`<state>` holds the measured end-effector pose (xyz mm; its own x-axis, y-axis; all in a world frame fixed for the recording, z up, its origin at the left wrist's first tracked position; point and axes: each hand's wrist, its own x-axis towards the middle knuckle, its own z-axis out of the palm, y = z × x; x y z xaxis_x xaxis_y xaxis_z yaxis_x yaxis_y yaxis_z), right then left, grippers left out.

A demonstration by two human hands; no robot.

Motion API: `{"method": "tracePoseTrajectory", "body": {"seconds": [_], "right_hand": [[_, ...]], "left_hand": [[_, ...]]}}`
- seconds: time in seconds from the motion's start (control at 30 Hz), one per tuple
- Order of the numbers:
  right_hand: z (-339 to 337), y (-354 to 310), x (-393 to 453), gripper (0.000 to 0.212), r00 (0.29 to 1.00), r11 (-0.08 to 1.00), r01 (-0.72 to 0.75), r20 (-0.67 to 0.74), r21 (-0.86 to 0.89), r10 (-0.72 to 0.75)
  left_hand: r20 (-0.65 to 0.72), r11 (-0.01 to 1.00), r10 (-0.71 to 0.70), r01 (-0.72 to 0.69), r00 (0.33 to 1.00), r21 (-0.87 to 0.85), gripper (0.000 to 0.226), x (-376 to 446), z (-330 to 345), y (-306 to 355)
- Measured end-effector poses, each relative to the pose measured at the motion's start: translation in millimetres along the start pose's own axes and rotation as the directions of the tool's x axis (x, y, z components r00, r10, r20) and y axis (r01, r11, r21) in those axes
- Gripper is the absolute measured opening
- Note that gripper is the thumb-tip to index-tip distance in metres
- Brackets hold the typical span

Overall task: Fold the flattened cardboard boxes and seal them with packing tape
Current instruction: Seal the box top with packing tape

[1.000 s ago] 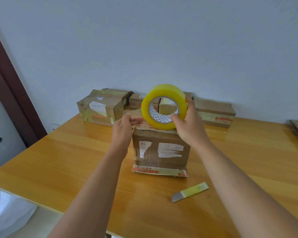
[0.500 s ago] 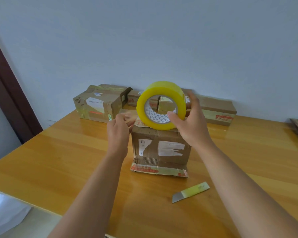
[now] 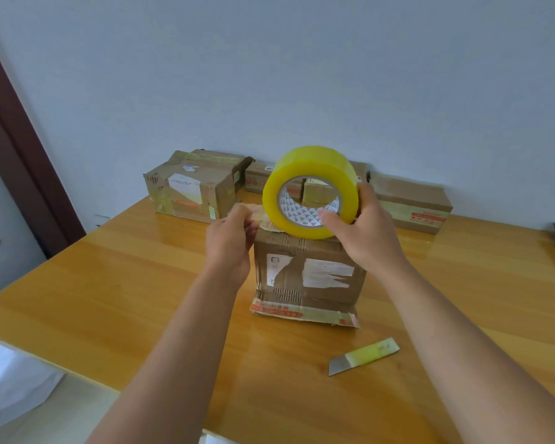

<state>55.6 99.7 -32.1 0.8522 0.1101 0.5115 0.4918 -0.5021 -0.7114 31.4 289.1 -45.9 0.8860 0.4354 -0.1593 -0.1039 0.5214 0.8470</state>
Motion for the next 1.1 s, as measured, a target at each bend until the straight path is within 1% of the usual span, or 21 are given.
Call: {"method": "tracePoseTrajectory", "body": {"seconds": [0.07,0.13,0.23,0.33,0.47,0.5,0.57,0.6,0.67,0.77,0.87,0.93,1.0,1.03,1.1], "right_hand": [[0,-1,0,0.028,1.000,1.000,0.000,0.002,0.004,0.000],[0,-1,0,0.028,1.000,1.000,0.000,0.003,0.003,0.000],[-1,-1,-1,0.028,1.000,1.000,-0.008,0.003,0.015,0.008],[-2,-1,-2,0.029,1.000,1.000,-0.015,-0.004,0.022,0.015],[0,-3,-4,0.034,1.000,0.999,-0.003,0.006,0.044,0.002],[0,-3,-5,0.038,1.000,0.999,-0.002,0.019,0.048,0.001],[-1,-4,-5,0.050,0.998,0.999,-0.017,0.057,0.042,0.015],[-2,-5,-5,0.052,0.997,0.998,-0.039,0.070,0.039,0.036],[-3,-7,-3,0.046,0.994,0.997,-0.078,0.082,0.028,0.075],[-6,-5,0,0.034,0.992,0.994,-0.111,0.068,0.016,0.110],[-8,-3,3,0.030,0.986,0.986,-0.161,0.058,0.039,0.158],[-8,-2,4,0.029,0.983,0.983,-0.177,0.052,0.053,0.174],[-9,-2,5,0.025,0.983,0.980,-0.181,0.037,0.079,0.179],[-9,-2,6,0.025,0.983,0.978,-0.185,0.028,0.092,0.183],[-10,-2,6,0.027,0.980,0.976,-0.196,0.007,0.095,0.196]], "left_hand": [[0.010,0.999,-0.024,0.024,1.000,-0.038,0.014,2,0,1],[0.014,0.999,-0.028,0.028,1.000,-0.038,0.007,3,-1,2],[0.022,0.999,-0.022,0.022,1.000,-0.024,0.006,5,-5,5],[0.042,1.000,-0.024,0.023,0.999,0.012,0.001,6,-10,7],[0.041,0.996,-0.008,0.005,0.999,0.085,0.005,12,-15,9],[0.042,0.991,0.016,-0.022,0.999,0.130,0.006,13,-15,9],[0.039,0.950,0.118,-0.125,0.992,0.287,0.009,14,-14,8],[0.038,0.916,0.181,-0.182,0.983,0.357,0.011,13,-13,7],[0.032,0.876,0.260,-0.249,0.965,0.413,0.012,13,-11,6],[0.030,0.881,0.252,-0.242,0.967,0.406,0.012,15,-9,3],[0.051,0.921,0.162,-0.170,0.985,0.352,0.013,18,-8,-6],[0.039,0.959,0.085,-0.093,0.996,0.269,0.012,20,-9,-9],[0.011,0.992,0.014,-0.015,1.000,0.128,0.008,22,-11,-7],[0.007,0.998,-0.008,0.007,1.000,0.070,0.008,22,-12,-5],[0.023,1.000,-0.016,0.016,1.000,0.026,0.009,23,-13,-2]]}}
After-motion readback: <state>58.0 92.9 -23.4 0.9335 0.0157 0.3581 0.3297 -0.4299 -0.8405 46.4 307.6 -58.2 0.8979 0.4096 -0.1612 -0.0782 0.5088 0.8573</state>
